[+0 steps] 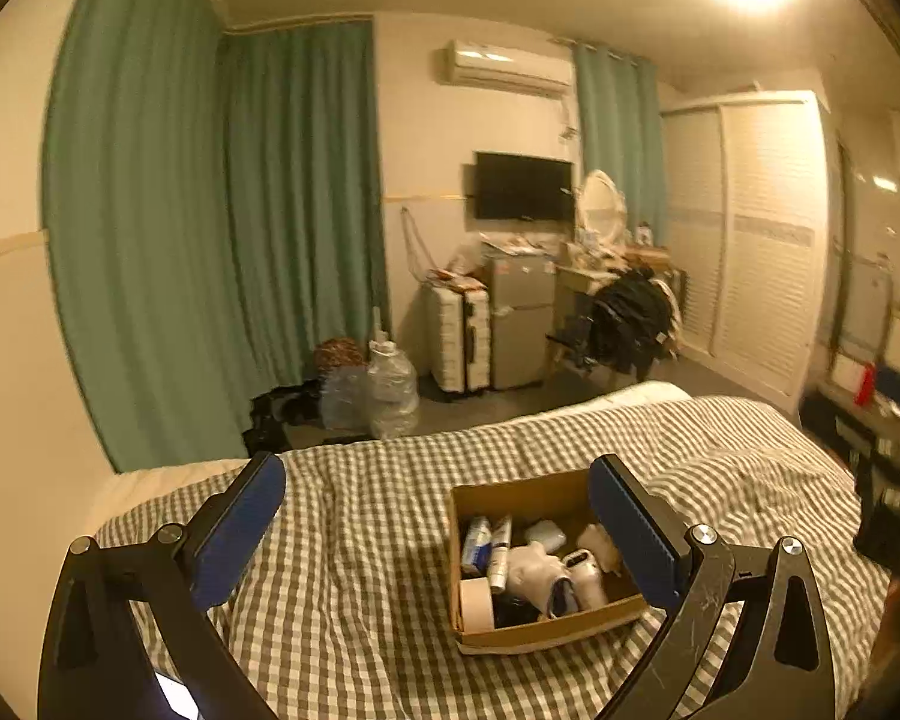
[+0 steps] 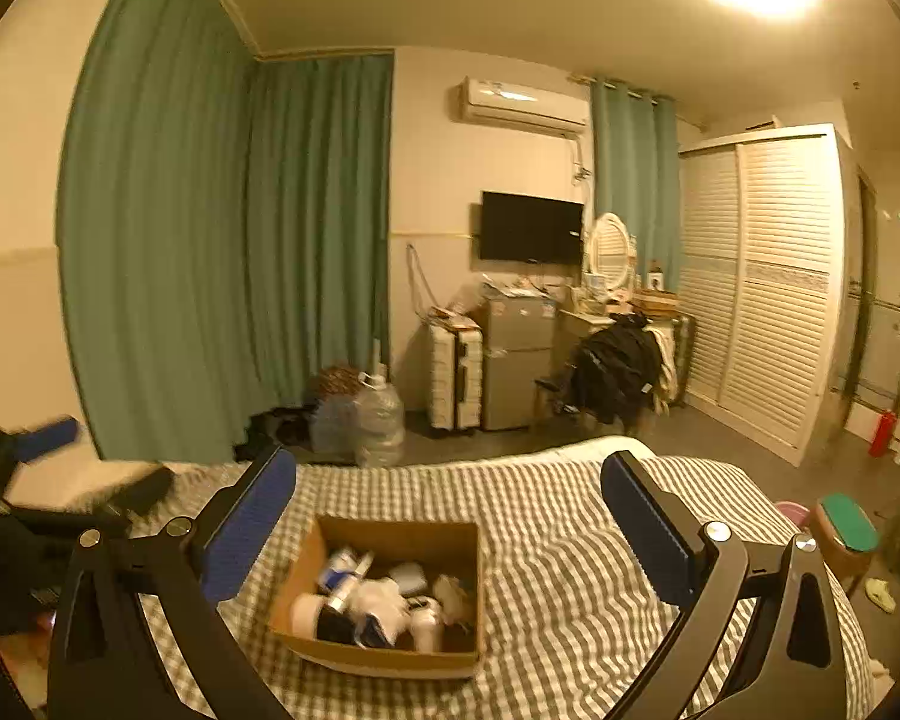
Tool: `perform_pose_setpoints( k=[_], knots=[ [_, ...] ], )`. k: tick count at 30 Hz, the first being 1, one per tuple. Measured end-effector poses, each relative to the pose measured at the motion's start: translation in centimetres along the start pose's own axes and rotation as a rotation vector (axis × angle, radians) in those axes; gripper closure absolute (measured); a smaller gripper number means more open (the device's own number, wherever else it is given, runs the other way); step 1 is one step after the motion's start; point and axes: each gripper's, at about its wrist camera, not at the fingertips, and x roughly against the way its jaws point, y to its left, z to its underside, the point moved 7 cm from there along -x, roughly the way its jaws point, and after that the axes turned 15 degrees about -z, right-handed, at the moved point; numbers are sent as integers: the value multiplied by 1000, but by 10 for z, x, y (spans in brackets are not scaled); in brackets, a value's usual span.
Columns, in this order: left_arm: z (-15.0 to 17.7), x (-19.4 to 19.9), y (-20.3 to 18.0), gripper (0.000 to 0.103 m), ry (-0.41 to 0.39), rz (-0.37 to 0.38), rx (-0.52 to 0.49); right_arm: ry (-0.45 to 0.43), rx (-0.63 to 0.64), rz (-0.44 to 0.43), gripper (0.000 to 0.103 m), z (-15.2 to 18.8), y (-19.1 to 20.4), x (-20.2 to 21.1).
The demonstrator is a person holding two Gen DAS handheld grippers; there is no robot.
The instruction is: Organize objects
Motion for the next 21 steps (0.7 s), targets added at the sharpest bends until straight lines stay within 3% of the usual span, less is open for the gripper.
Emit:
perform_pose_setpoints(
  k=[3, 10, 16, 21],
  knots=[
    [26, -4, 3, 0, -10, -30, 29, -7, -12, 19, 1, 31, -5, -4],
    [77, -16, -4, 0, -1, -101, -20, 35, -54, 23, 1, 99, -12, -32],
    [104, -31, -15, 0, 55, -90, -39, 46, -54, 46, 1, 119, -23, -43],
    [109, -26, -20, 0, 45, -108, -69, 58, -66, 48, 1, 126, -28, -42]
  ],
)
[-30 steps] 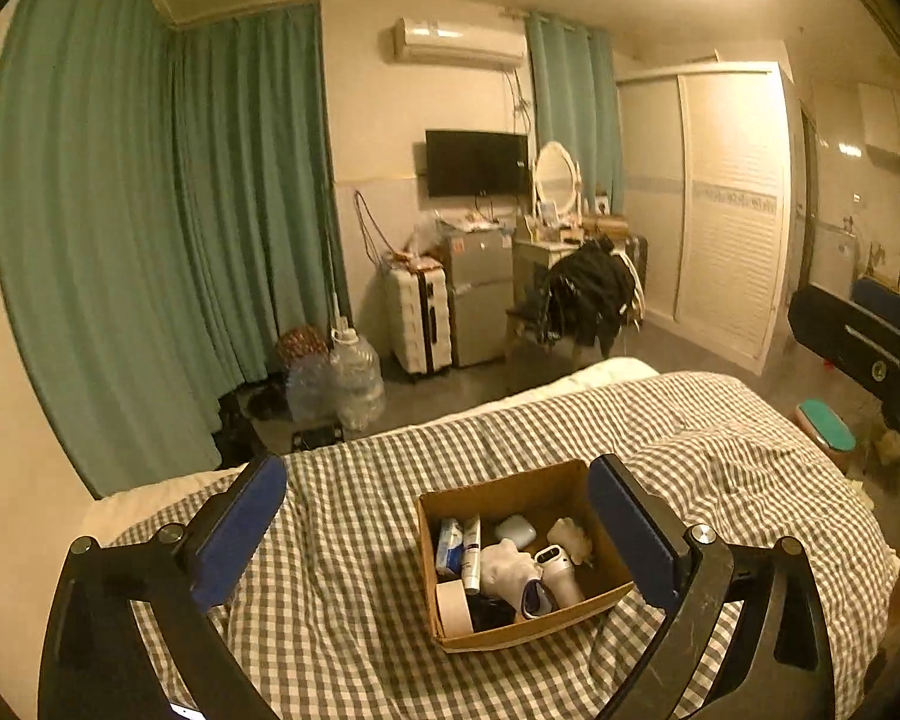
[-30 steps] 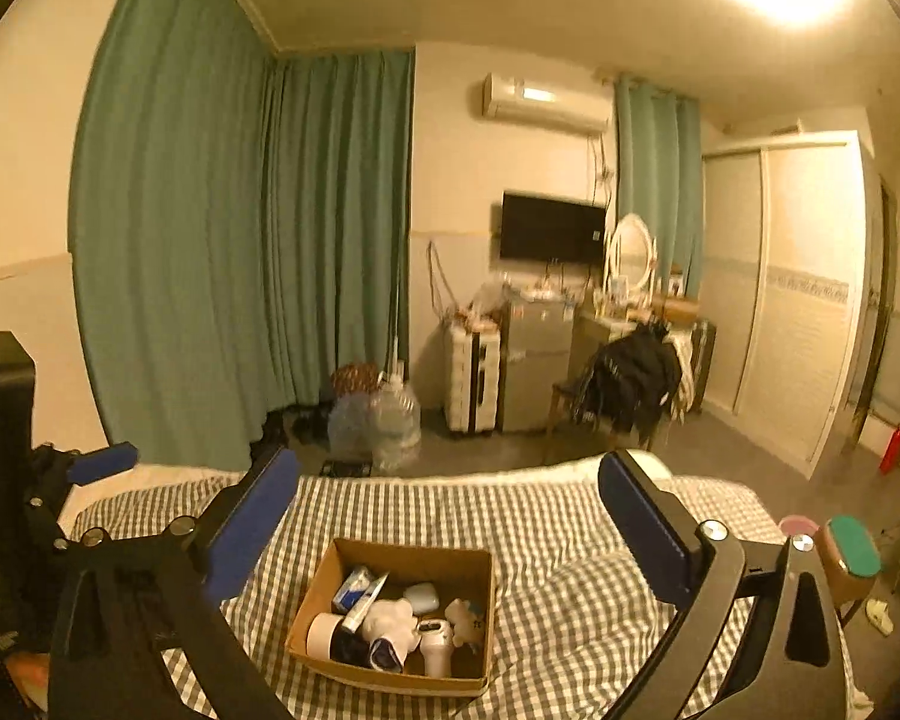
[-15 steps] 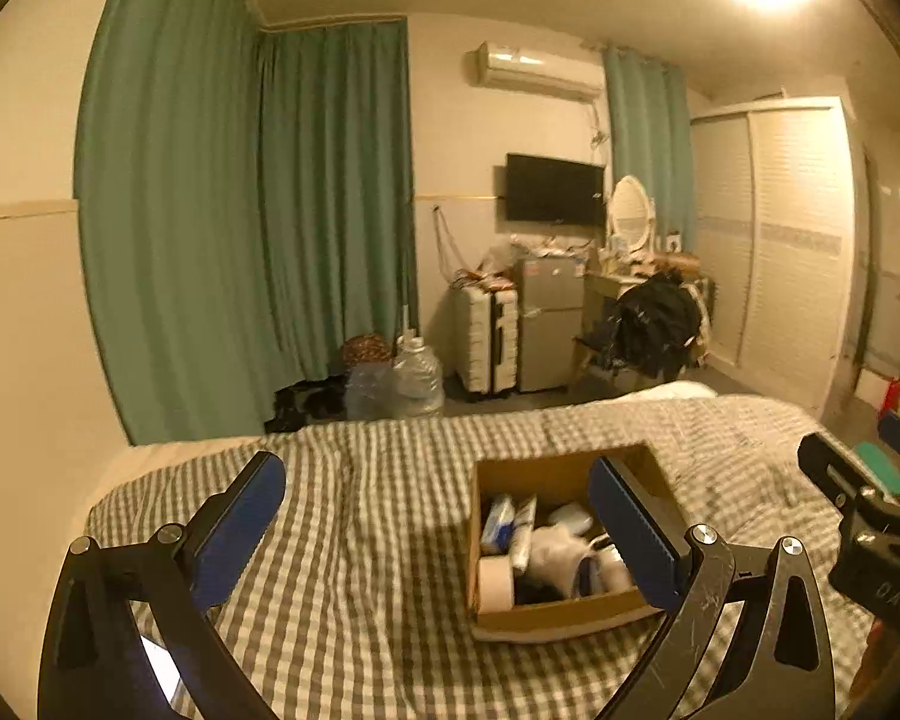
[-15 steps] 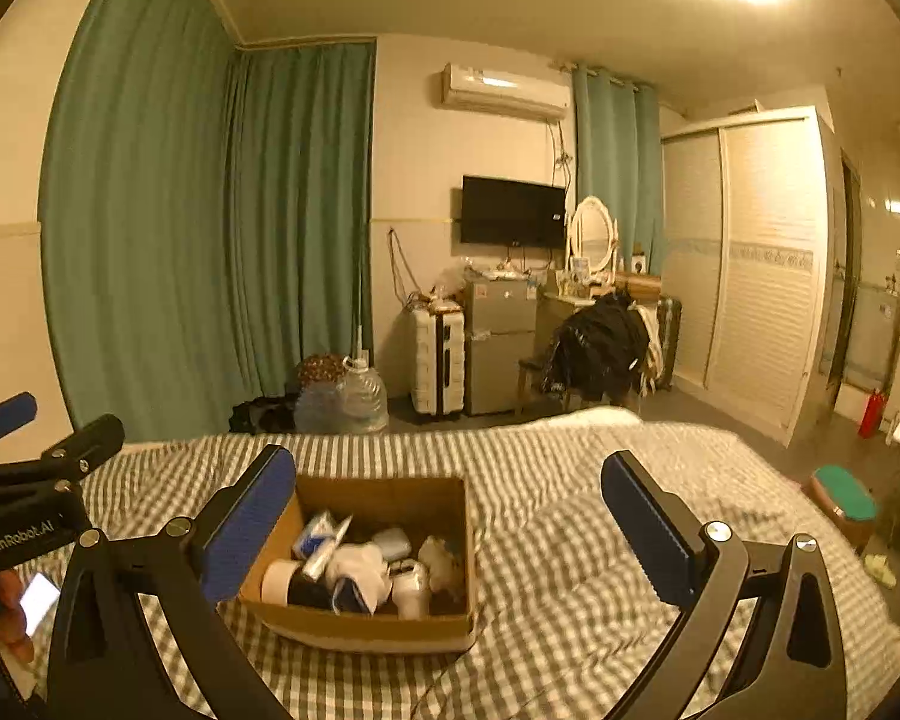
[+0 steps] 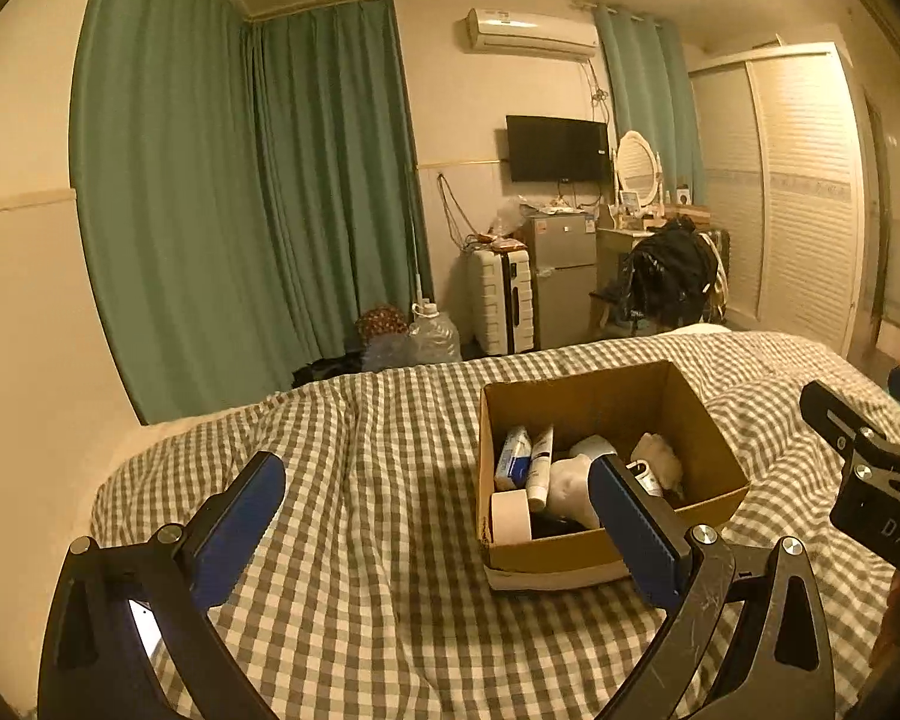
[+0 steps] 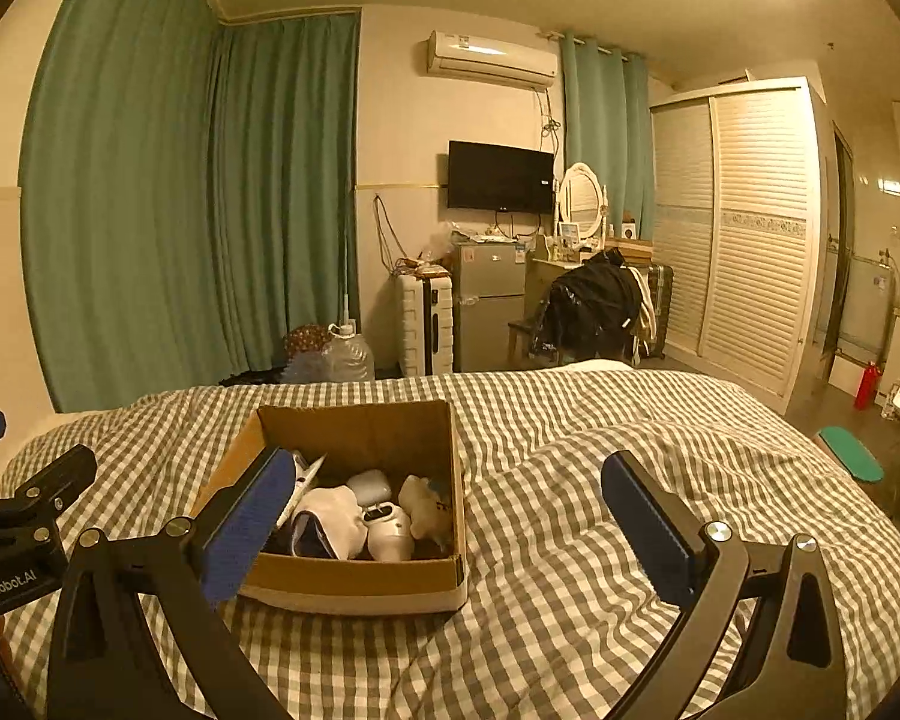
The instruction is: Organize objects
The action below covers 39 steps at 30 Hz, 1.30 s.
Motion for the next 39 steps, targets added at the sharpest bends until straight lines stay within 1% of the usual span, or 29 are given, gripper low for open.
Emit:
perform_pose_setpoints(
  k=[2, 5, 14, 20, 39],
  knots=[
    [1, 0, -2, 0, 11, 4, -7, 2, -2, -2, 1, 0, 0, -1],
    [1, -2, 1, 0, 19, -23, -6, 2, 9, 7, 1, -1, 3, -2],
    [5, -4, 0, 0, 33, -29, -9, 18, 9, 13, 1, 3, 4, -5],
    [2, -2, 1, 0, 35, -9, 6, 23, 6, 15, 1, 4, 3, -5],
    [4, -1, -1, 0, 31, -16, -19, 36, 11, 13, 1, 7, 9, -8]
  ],
)
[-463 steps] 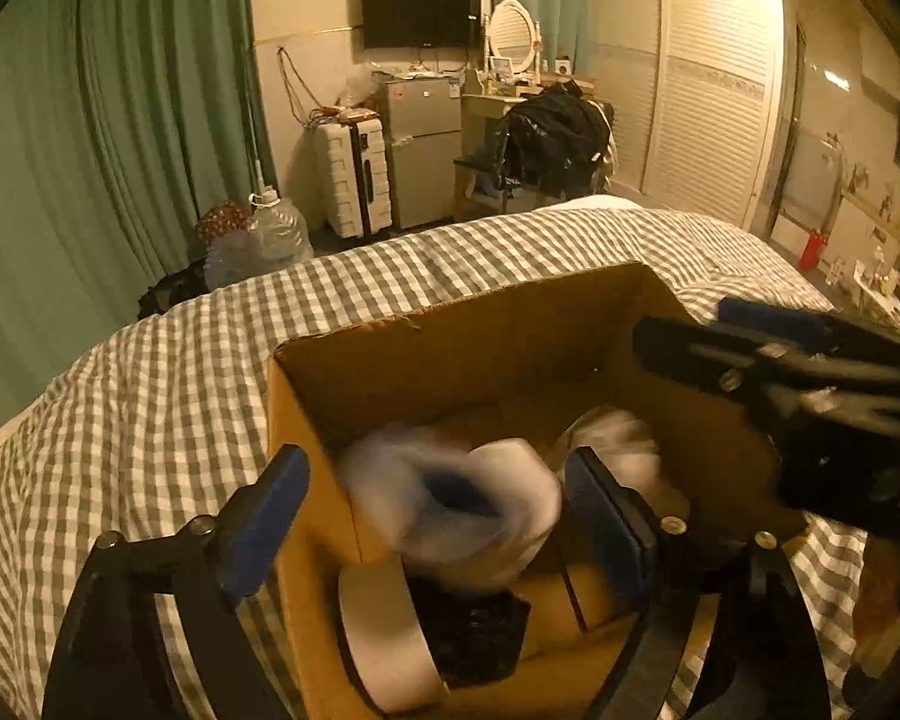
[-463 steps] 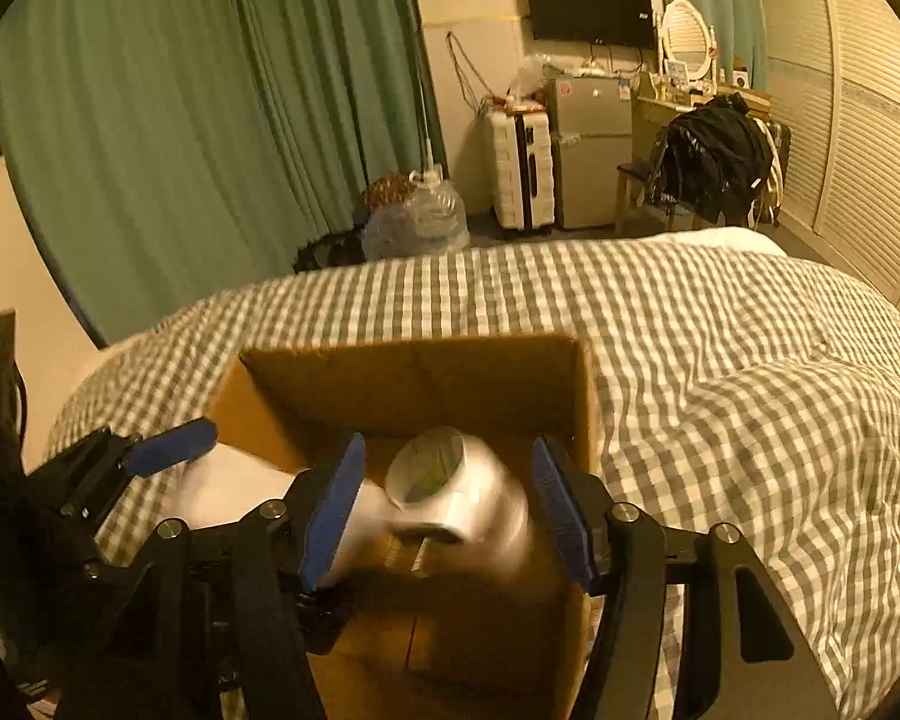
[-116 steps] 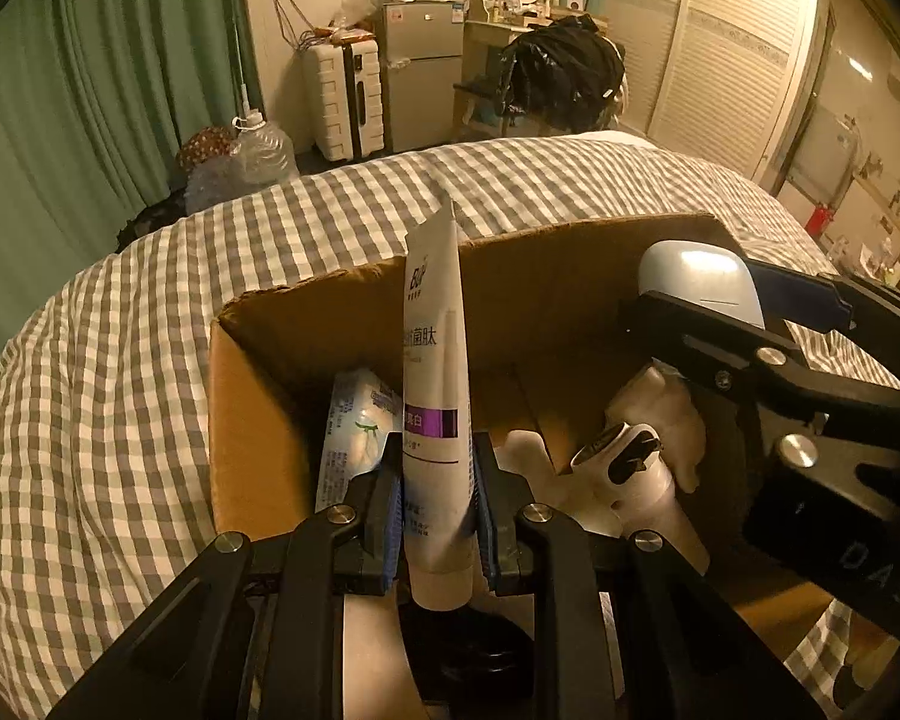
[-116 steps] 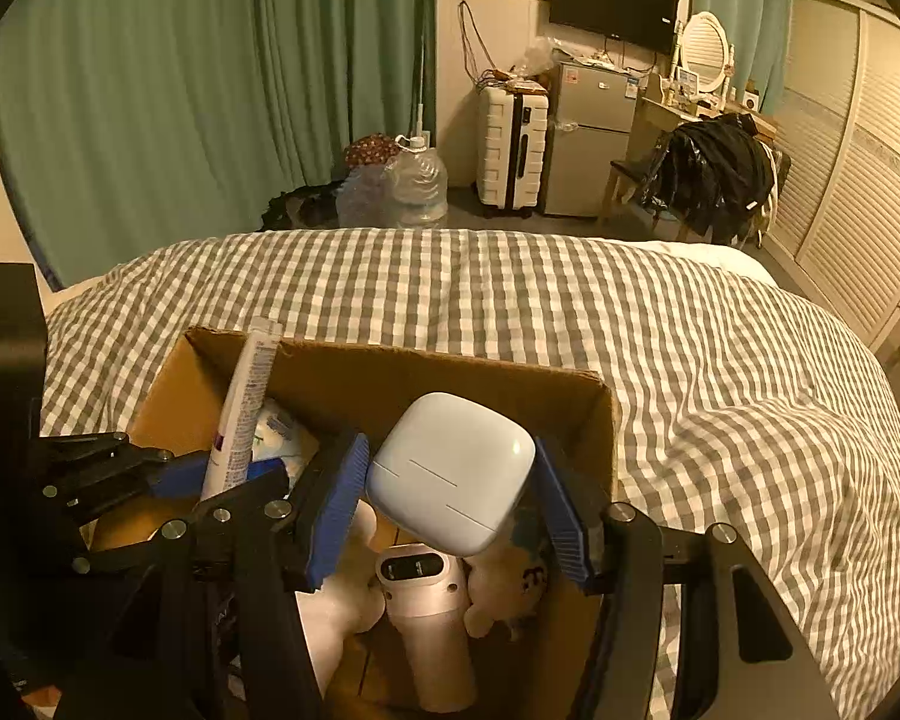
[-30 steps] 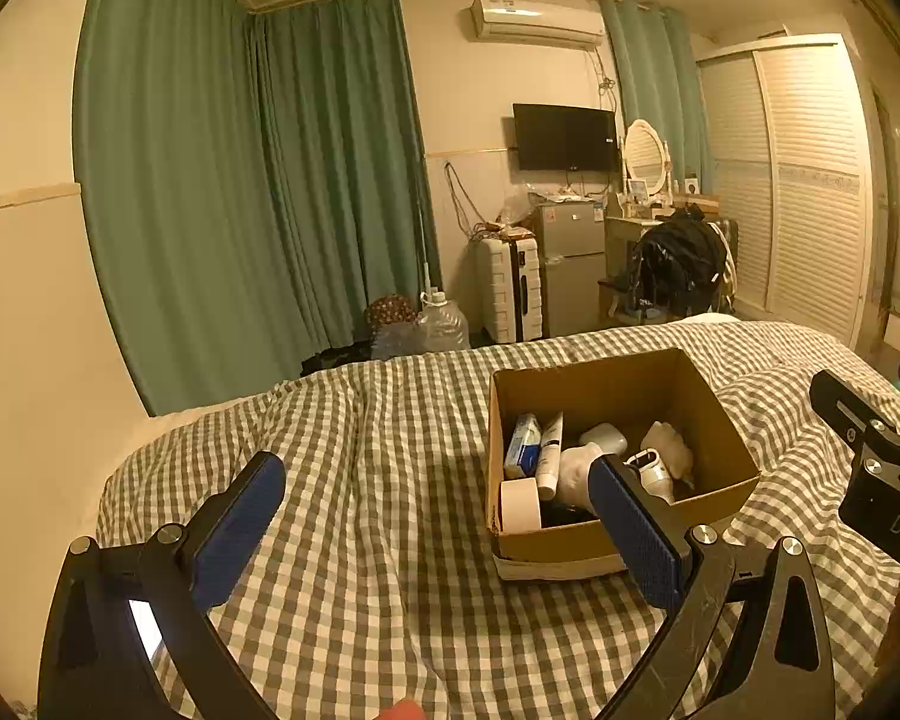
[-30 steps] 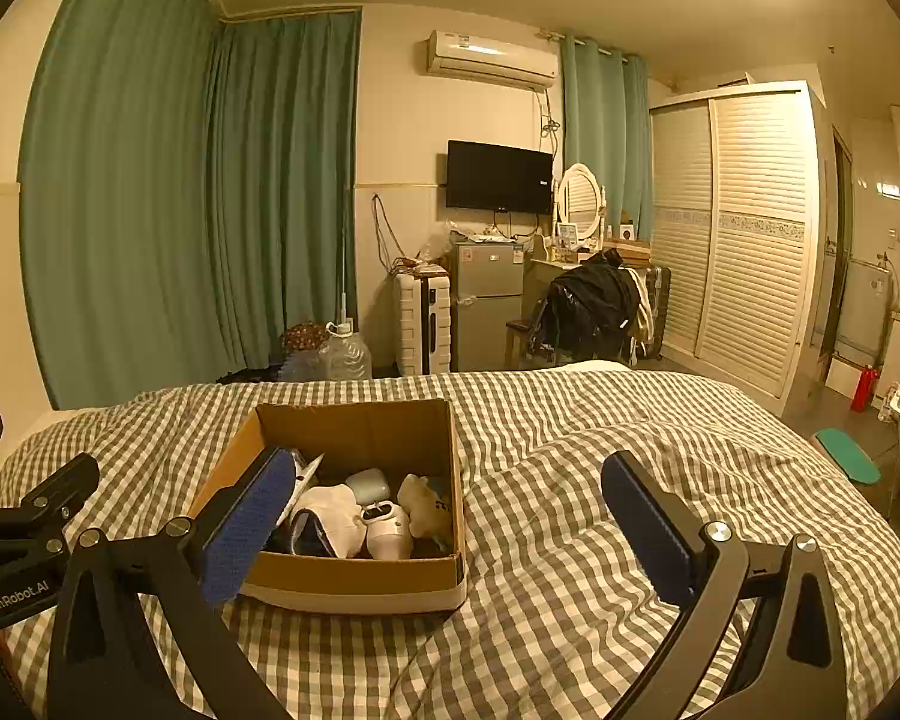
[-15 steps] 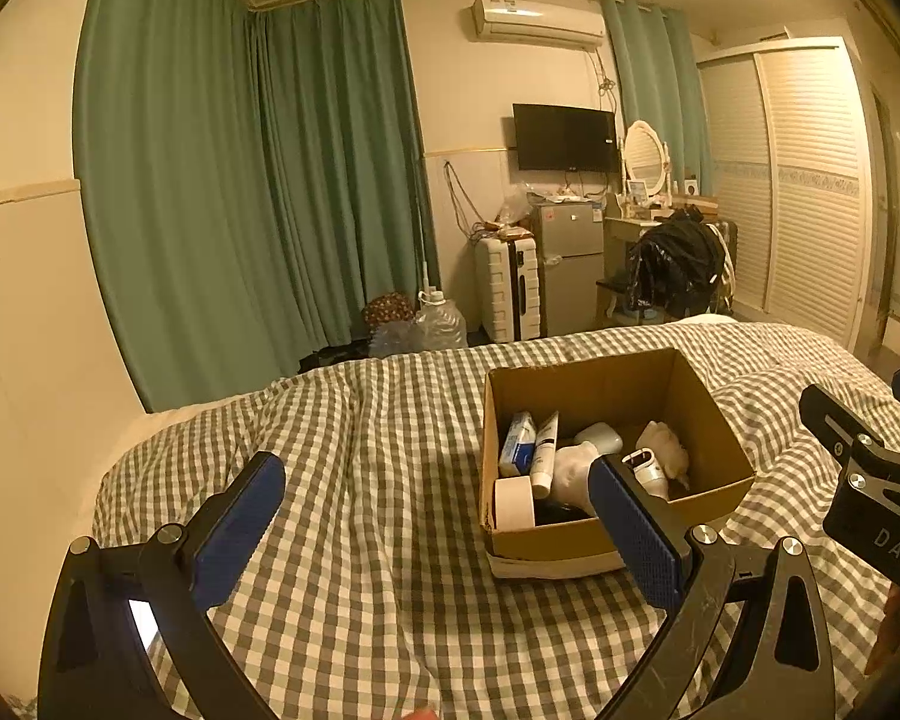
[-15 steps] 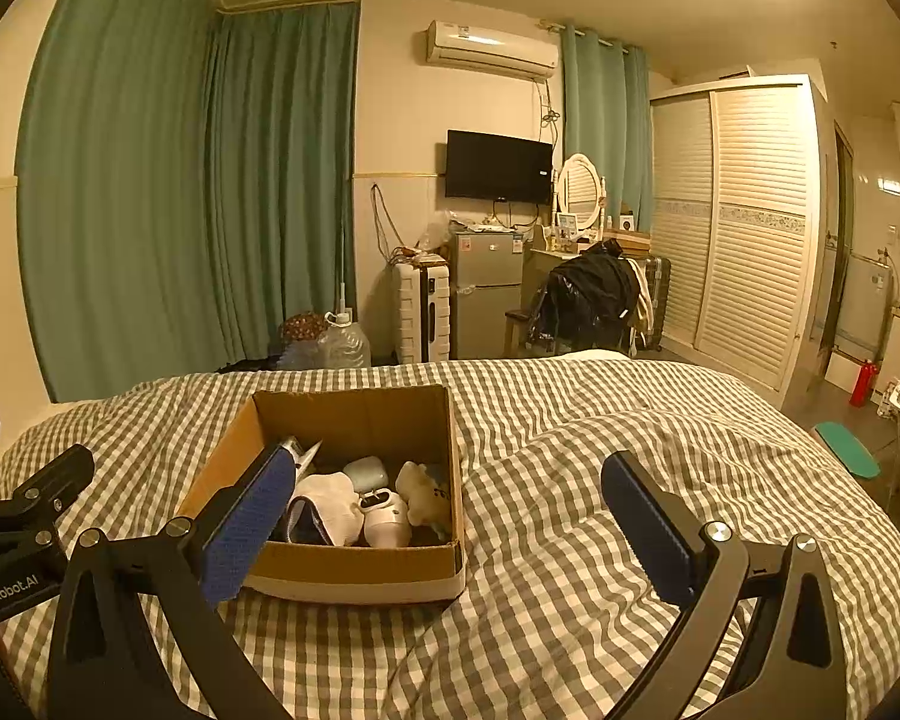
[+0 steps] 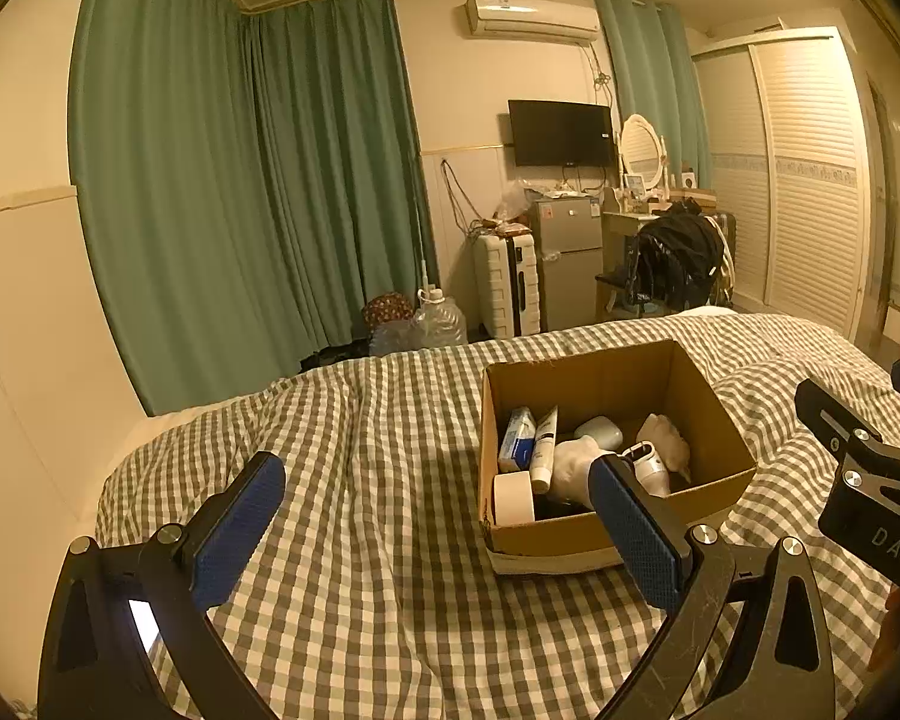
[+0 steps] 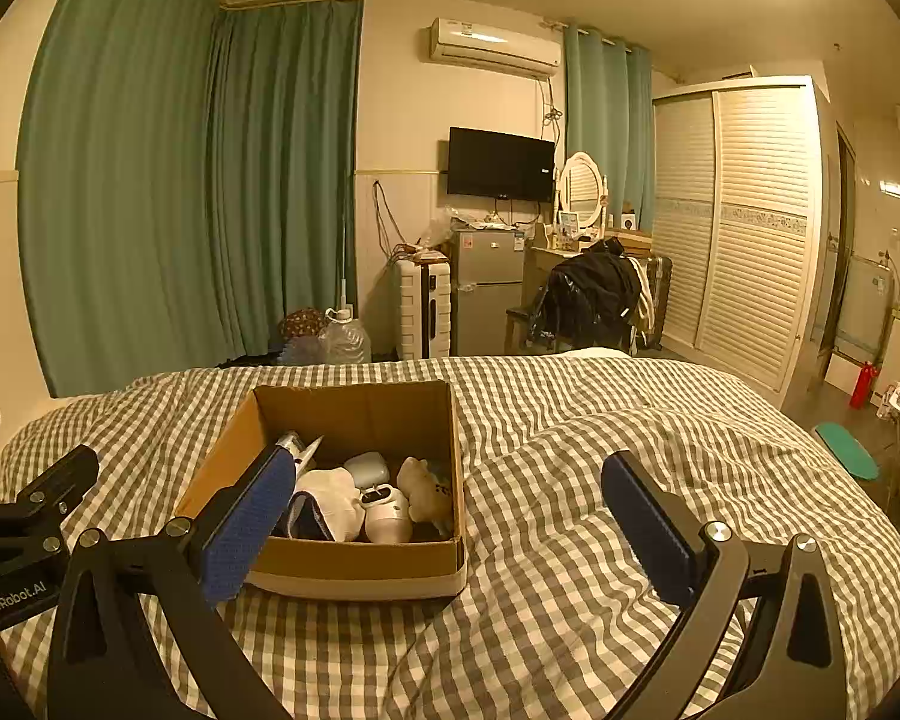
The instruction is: Organize objects
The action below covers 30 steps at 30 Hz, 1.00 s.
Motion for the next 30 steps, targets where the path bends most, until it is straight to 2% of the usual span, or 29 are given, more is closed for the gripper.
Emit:
perform_pose_setpoints(
  k=[30],
  knots=[
    [5, -4, -4, 0, 13, 19, -4, 33, 8, -10, 1, 9, 9, -10]
  ],
)
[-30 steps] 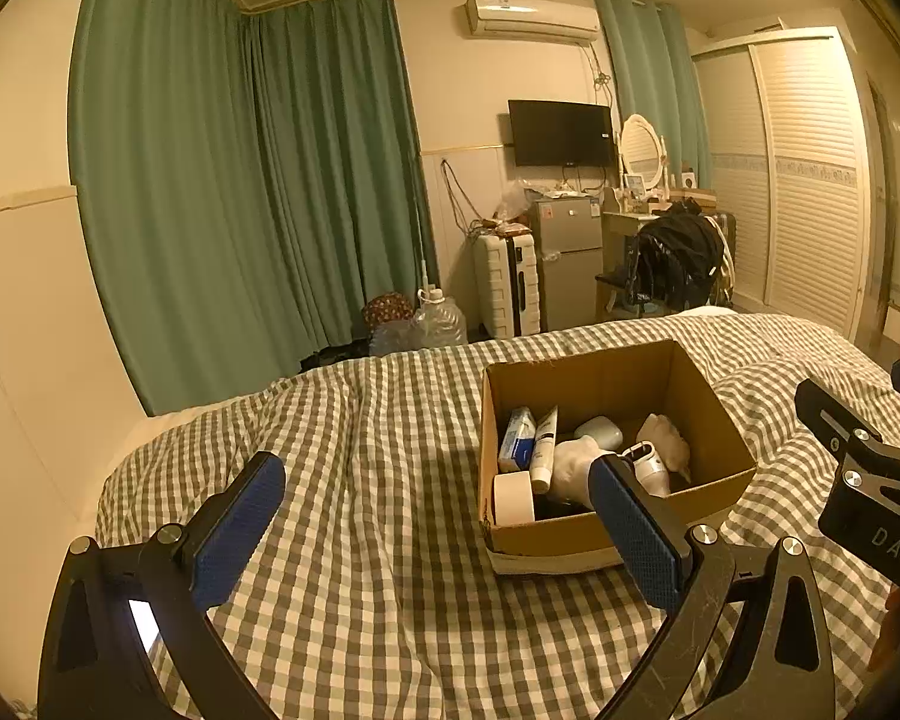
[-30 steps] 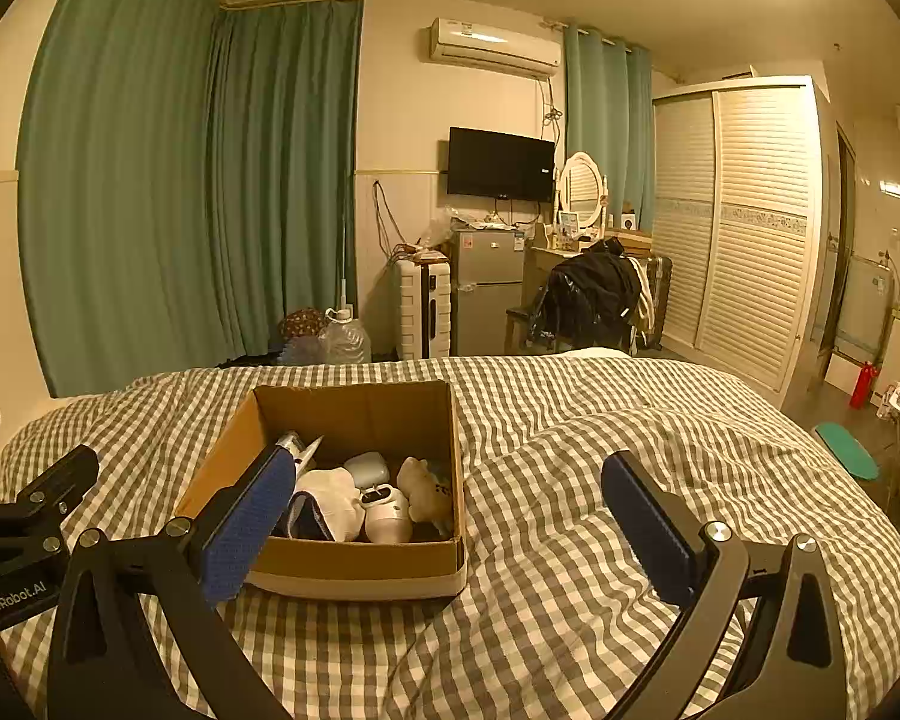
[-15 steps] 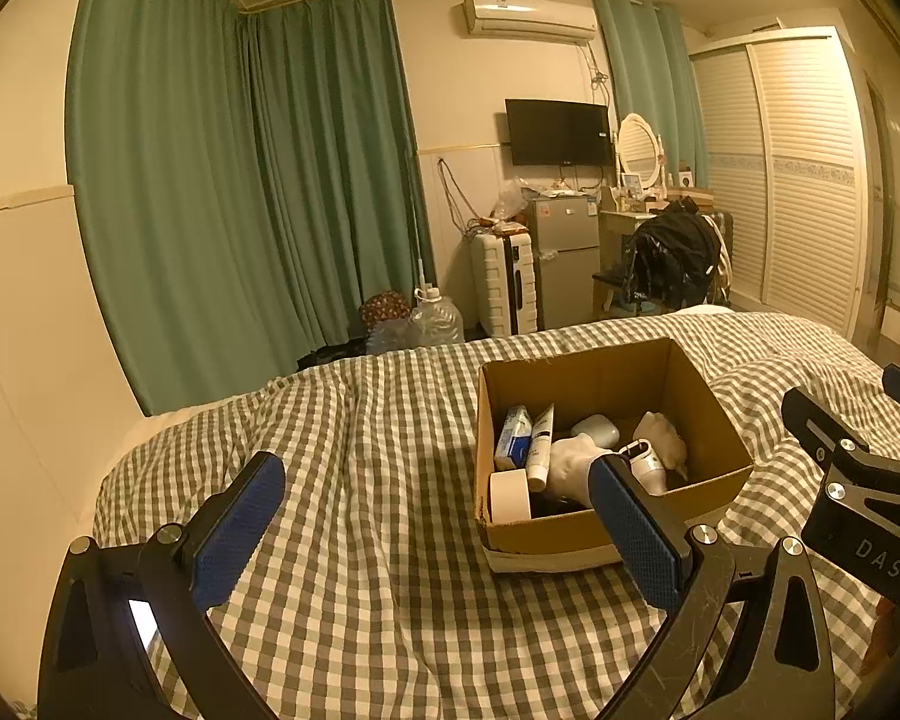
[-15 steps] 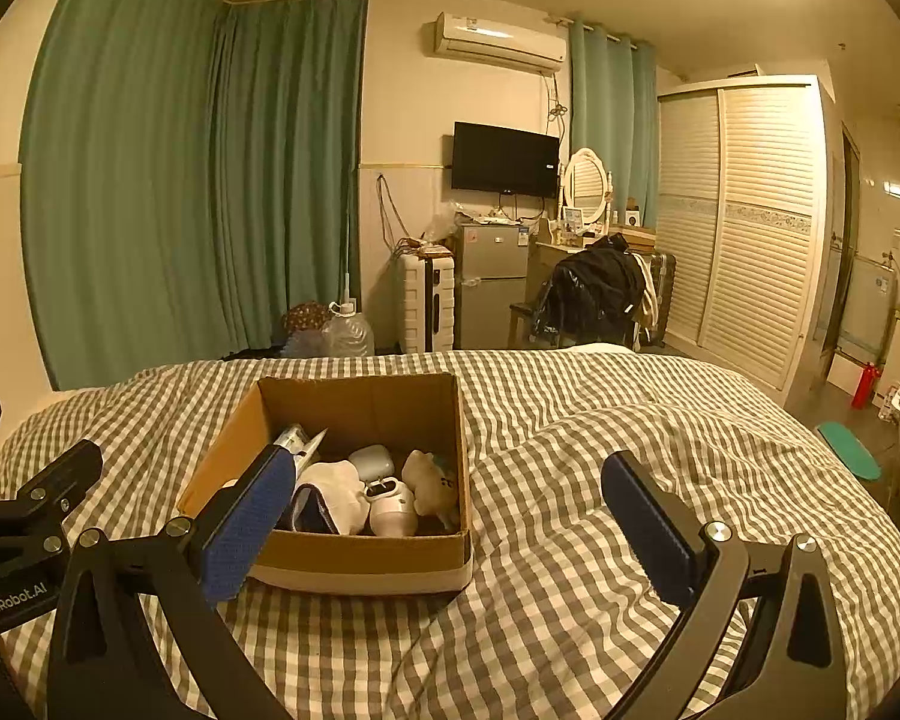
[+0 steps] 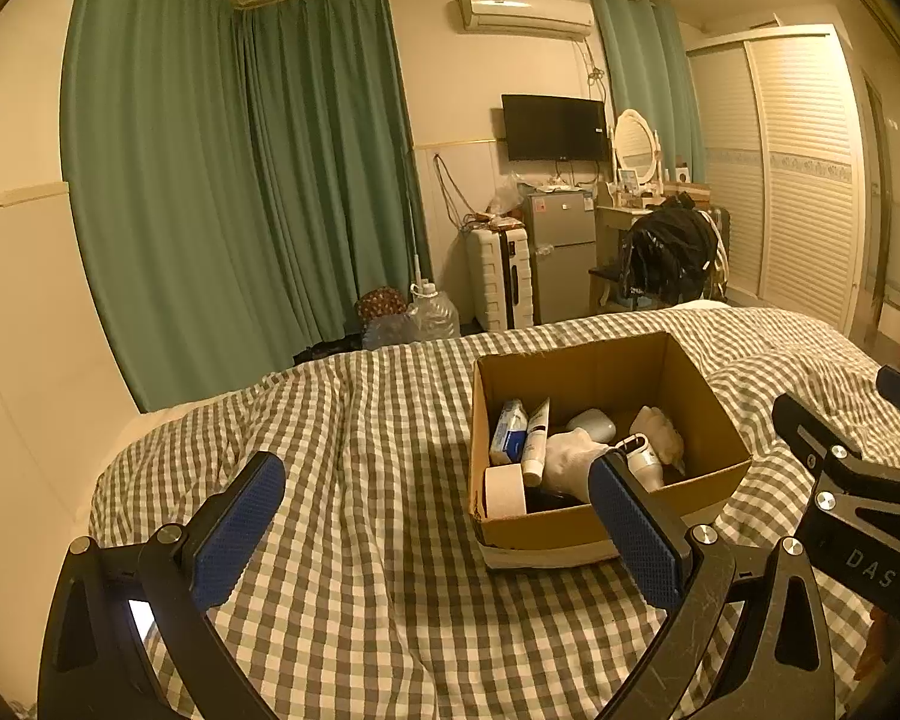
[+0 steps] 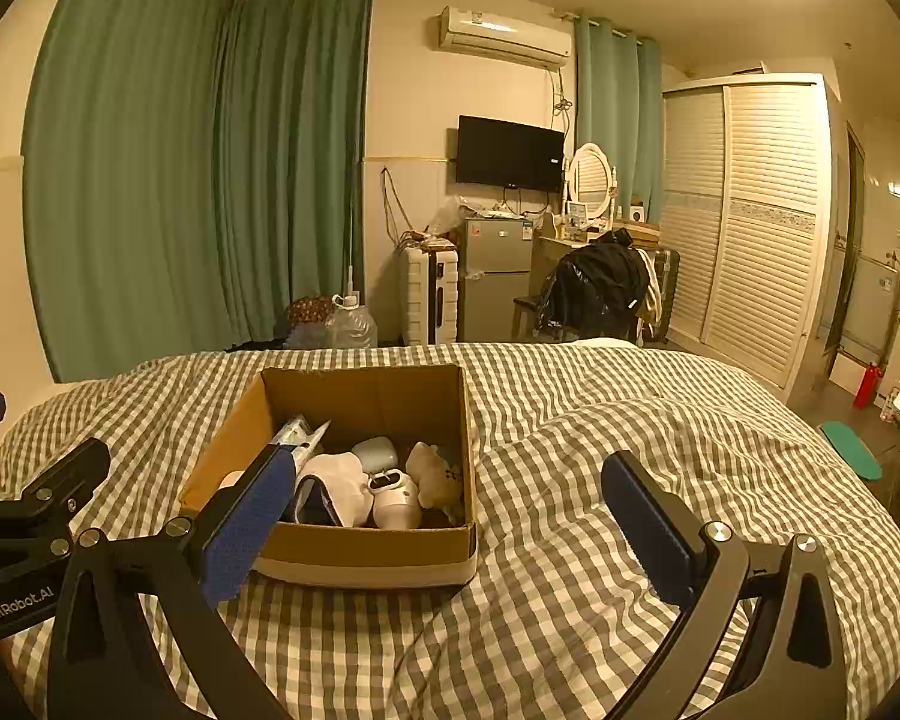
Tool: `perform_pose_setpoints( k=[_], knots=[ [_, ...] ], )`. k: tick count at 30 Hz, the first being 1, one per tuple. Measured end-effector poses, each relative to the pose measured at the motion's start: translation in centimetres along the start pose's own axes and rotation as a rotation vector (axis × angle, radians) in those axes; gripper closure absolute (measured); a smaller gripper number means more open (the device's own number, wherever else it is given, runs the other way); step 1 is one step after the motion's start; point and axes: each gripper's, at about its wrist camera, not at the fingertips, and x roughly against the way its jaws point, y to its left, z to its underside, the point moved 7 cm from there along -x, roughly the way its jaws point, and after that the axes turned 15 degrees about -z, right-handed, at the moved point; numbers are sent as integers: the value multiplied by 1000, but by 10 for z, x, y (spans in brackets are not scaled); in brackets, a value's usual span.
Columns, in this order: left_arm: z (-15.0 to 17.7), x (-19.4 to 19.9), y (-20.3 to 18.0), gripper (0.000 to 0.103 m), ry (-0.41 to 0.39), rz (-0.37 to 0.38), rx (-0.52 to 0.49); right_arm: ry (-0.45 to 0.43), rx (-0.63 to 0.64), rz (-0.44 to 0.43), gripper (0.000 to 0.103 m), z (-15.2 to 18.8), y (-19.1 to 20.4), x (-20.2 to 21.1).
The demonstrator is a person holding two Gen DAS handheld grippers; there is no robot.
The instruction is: Organize objects
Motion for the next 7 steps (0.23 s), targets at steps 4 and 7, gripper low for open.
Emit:
perform_pose_setpoints(
  k=[4, 7],
  knots=[
    [1, 0, 0, 0, -2, 5, 2, 5, 1, -1, 1, 1, 1, -2],
    [1, 1, -1, 0, -4, 7, -1, 4, -1, 1, 1, 2, 0, -2]
  ],
)
